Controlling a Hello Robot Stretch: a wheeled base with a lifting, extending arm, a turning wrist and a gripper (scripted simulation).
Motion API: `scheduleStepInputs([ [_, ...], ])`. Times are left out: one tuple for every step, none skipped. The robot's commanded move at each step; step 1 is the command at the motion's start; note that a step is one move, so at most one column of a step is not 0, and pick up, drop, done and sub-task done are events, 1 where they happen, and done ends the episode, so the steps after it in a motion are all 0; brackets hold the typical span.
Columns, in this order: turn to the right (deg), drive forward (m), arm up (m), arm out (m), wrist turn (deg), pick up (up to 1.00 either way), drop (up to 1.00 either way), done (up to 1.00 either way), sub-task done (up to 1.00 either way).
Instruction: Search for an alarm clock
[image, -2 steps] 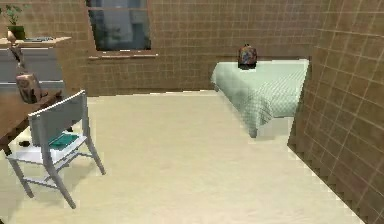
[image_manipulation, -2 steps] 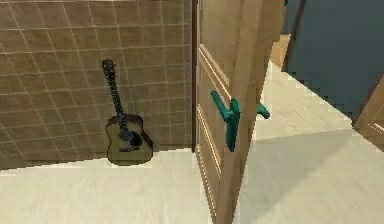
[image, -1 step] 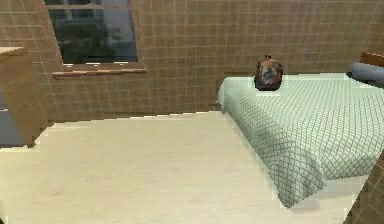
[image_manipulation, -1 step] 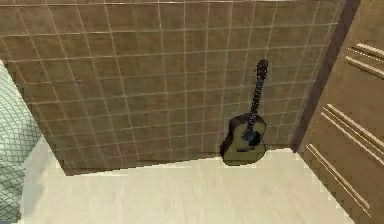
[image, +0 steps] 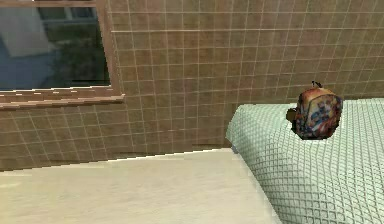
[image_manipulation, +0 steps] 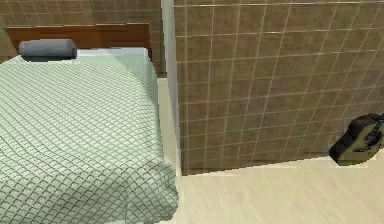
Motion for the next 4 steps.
scheduleStepInputs([
  [3.0,0.0,0.0,0.0,0.0,0.0,0.0,0.0,0.0],
  [0.0,0.85,0.0,0.0,0.0,0.0,0.0,0.0,0.0],
  [45.0,0.0,0.0,0.0,0.0,0.0,0.0,0.0,0.0],
  [0.0,0.0,0.0,0.0,0.0,0.0,0.0,1.0,0.0],
])
